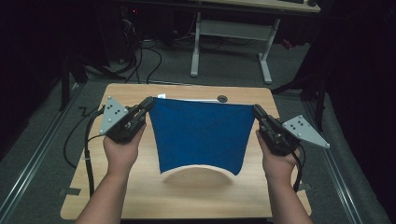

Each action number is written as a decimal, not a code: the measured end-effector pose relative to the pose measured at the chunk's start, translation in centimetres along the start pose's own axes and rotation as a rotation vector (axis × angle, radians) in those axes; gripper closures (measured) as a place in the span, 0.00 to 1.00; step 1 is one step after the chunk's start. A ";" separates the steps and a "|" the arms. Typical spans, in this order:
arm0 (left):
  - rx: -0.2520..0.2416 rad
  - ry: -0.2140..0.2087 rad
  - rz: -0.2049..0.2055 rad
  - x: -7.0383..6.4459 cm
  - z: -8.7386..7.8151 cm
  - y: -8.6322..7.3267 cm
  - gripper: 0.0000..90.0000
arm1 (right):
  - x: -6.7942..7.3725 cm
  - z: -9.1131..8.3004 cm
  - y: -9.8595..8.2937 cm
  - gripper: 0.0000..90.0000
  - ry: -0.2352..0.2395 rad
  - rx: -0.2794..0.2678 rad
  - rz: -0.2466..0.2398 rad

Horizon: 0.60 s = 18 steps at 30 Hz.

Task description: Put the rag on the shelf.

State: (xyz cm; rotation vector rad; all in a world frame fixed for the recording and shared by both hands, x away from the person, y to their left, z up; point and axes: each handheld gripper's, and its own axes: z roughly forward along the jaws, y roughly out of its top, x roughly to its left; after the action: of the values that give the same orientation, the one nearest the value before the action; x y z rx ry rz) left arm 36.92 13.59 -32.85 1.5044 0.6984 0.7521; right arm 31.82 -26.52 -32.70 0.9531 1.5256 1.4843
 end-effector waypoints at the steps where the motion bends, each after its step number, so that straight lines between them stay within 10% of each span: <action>1: 0.001 0.002 0.008 0.1 0.2 0.3 0.98 | -0.1 0.2 0.2 0.98 0.000 -0.001 0.000; 18: 0.009 0.047 0.067 3.1 4.0 3.3 0.98 | -1.7 4.9 2.8 0.98 -0.034 0.008 0.000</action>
State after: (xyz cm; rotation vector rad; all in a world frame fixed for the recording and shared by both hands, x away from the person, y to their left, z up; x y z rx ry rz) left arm 41.98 13.46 -29.54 1.5286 0.6900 0.8386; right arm 36.92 -25.94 -29.91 0.9782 1.5080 1.4564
